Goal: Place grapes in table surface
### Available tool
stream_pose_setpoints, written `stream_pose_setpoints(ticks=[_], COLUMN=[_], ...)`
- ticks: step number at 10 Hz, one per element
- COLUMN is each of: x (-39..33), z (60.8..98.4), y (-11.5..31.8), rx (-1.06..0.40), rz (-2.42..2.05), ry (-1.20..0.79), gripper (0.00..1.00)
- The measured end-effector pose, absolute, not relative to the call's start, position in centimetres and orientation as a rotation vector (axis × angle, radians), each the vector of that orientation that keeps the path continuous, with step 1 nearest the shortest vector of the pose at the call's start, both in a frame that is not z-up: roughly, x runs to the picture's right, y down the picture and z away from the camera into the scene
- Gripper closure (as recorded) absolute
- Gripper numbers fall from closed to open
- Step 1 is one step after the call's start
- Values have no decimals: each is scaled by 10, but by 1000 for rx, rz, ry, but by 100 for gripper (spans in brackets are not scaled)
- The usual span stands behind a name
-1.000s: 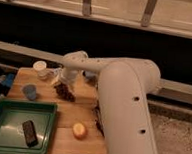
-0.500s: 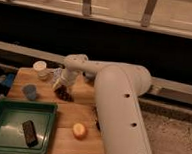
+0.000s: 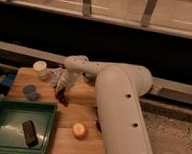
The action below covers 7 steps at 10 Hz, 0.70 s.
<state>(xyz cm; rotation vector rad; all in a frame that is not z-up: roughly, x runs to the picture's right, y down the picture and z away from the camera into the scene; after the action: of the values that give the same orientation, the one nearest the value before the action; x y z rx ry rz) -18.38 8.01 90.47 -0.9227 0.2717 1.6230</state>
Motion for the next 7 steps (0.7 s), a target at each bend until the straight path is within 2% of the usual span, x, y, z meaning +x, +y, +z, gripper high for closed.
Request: stream_pose_setpoints(ticks=[3, 7], x=[-176, -160], z=[893, 851], y=[69, 30], rx=[-903, -821], rz=[1646, 1711], ry=[230, 108], gripper=[100, 100])
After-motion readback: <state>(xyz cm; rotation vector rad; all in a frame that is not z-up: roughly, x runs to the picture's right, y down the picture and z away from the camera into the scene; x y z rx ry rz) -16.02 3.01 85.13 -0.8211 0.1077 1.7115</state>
